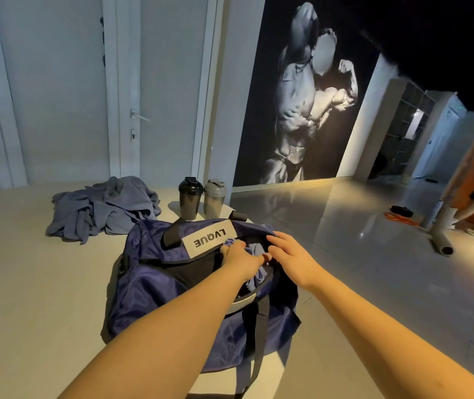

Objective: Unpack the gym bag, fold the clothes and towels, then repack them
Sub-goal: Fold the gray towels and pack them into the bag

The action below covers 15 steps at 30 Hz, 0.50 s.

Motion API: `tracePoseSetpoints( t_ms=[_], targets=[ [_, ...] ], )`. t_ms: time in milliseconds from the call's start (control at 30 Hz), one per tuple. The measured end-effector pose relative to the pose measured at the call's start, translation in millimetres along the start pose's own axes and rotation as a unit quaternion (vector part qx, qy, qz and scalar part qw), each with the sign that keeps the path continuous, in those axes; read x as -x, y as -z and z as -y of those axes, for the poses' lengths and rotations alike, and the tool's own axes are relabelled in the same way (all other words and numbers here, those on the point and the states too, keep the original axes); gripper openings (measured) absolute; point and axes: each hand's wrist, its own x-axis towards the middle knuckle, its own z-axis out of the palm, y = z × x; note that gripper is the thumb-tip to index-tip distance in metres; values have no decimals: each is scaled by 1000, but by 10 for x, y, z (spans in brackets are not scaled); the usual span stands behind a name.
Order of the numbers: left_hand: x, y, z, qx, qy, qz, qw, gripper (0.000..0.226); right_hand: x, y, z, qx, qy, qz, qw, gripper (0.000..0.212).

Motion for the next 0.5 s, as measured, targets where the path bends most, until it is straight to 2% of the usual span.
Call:
tracePoseSetpoints(
  t_ms=[100,233,333,400,500],
  targets=[
    [-11,9,46,-6,13,3,1000,54,11,-10,-73,58,-12,3,998,30],
    [-48,134,147,-72,-9,18,997,47,47,25,-84,107,-38,8,993,11],
    [-59,214,208,-159,-43,25,986,51,111,119,-73,147,-41,53,987,28],
    [-54,226,188,-224,-47,33,973,54,131,110,-81,188,-37,55,980,36],
    [7,250,74,-417,-55,15,907,54,148,18,-21,257,-31,22,966,42]
  ],
)
